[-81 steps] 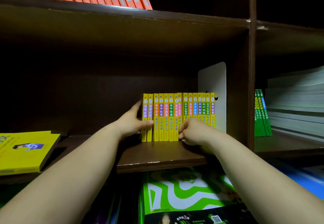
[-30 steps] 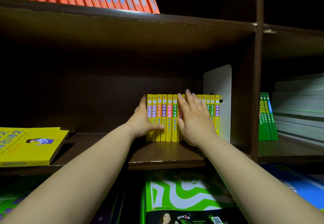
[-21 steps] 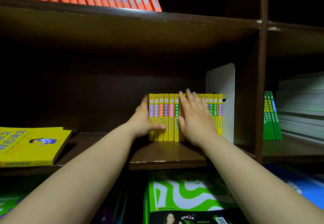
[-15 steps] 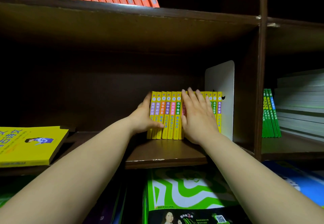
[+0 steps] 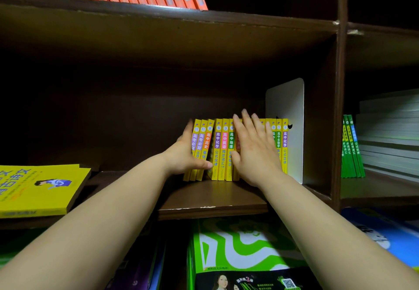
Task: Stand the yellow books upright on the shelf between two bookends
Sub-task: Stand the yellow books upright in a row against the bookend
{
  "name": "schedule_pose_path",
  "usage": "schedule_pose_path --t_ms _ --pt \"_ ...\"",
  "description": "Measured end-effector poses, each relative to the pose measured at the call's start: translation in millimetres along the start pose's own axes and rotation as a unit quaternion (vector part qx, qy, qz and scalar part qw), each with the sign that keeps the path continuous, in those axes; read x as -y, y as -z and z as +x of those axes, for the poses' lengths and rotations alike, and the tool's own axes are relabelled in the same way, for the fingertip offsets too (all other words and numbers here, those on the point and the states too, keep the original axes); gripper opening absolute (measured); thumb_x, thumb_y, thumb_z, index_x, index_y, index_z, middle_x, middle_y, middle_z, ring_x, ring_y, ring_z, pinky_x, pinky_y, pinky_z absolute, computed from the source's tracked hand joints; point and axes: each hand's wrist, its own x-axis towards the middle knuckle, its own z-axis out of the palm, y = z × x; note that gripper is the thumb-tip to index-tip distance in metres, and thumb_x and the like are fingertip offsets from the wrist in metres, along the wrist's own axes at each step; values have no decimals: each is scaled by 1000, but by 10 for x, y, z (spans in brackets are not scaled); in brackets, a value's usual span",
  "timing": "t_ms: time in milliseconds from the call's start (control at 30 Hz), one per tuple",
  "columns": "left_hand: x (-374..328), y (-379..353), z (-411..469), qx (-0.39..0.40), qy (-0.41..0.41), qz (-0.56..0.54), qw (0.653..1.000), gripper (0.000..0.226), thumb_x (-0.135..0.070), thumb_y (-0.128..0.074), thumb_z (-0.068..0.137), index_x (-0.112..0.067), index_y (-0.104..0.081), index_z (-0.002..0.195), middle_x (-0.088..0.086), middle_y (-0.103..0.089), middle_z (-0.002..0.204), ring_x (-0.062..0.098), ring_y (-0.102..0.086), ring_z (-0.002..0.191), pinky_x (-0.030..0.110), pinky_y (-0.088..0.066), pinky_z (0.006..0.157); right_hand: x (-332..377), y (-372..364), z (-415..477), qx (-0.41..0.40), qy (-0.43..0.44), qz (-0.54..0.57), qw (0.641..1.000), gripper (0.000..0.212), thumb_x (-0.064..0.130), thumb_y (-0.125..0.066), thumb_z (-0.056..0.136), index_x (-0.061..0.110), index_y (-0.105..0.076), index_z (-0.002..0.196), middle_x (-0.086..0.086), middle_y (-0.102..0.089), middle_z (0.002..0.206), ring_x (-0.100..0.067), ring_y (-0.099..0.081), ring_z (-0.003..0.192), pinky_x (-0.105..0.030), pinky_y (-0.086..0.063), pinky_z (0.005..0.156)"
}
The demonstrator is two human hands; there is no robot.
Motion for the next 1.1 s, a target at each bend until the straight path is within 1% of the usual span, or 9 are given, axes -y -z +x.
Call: schedule_pose_path --t_ms 100,333,467,533,633,867,967,1033,1100 --pt "7 0 -3 -14 5 -1 1000 120 -12 -77 66 -21 18 141 9 -25 150 26 -31 135 47 -28 112 7 2 1 1 0 1 1000 78 30 -49 88 22 3 145 -3 5 157 -22 7 144 -38 8 115" --pt "20 15 -11 -39 17 11 999 119 -18 -78 65 -19 12 142 9 -19 152 26 -26 138 44 -25 114 3 14 -10 -5 5 10 1000 76 29 -48 89 22 1 145 -3 3 157 -21 6 144 -39 8 116" --pt "-30 103 -158 -111 0 52 992 100 -29 -74 70 -13 -8 143 10 -15 153 22 -20 139 31 -21 112 35 42 -10 -35 36 42 998 67 25 -47 89 20 -11 145 -3 -4 157 -20 1 144 -33 13 113" --pt "-63 168 -293 -136 -16 93 986 86 -33 -68 75 -12 -17 142 9 -20 152 20 -23 138 24 -20 107 76 71 -14 -50 54 60 995 62 22 -50 88 18 -22 143 -4 -11 156 -21 -3 144 -31 14 112" --pt "-79 279 -533 -175 -20 130 976 66 -34 -61 81 -13 -34 136 7 -35 146 17 -33 133 21 -24 102 128 110 -32 -55 67 66 994 57 18 -53 86 14 -32 139 -7 -18 154 -24 -10 144 -32 12 113" --pt "-42 516 -1246 -329 -13 240 913 22 -26 -56 85 -18 -67 103 1 -68 111 16 -57 108 18 -35 82 447 181 -77 -50 108 130 984 49 9 -54 84 8 -44 131 -12 -28 151 -29 -17 142 -36 3 115" --pt "24 655 -1625 -386 -17 270 882 16 -20 -58 83 -14 -69 93 5 -71 101 21 -60 101 25 -40 84 789 204 -107 -40 127 173 976 50 9 -54 84 9 -42 133 -11 -23 152 -27 -15 142 -35 -1 116" --pt "121 822 -1868 -417 -1 297 859 16 -18 -59 82 -13 -69 94 7 -70 102 25 -59 103 29 -41 85 1086 220 -116 -24 134 224 965 52 12 -54 84 11 -40 134 -9 -20 153 -26 -17 141 -33 -7 115" --pt "255 1013 -2068 -410 27 341 845 22 -19 -62 80 -12 -66 100 8 -67 108 28 -57 106 34 -42 89 1402 223 -130 16 165 263 951 50 16 -55 85 12 -41 133 -9 -23 152 -24 -22 140 -28 -12 112"
